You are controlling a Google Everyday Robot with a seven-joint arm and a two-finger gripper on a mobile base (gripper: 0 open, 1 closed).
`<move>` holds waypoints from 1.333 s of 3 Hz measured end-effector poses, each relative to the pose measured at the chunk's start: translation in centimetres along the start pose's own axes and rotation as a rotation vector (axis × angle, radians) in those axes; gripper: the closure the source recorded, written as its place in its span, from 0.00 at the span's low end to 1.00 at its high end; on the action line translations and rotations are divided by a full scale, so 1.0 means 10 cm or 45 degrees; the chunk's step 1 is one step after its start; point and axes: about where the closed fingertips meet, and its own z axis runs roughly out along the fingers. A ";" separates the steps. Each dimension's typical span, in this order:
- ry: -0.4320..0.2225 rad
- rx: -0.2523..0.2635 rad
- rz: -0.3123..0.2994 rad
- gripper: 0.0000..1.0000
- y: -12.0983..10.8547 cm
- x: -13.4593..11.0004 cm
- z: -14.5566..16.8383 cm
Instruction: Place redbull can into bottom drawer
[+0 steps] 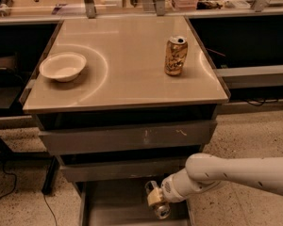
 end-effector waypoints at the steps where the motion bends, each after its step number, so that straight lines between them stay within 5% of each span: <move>1: -0.001 -0.018 0.008 1.00 -0.02 0.01 0.06; 2: -0.084 -0.066 0.057 1.00 -0.26 -0.10 0.30; 3: -0.094 -0.150 0.143 1.00 -0.55 -0.07 0.86; 4: -0.093 -0.150 0.143 1.00 -0.55 -0.07 0.86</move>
Offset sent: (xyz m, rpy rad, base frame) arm 0.0199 0.0001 -0.1228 0.1567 0.0227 -0.1838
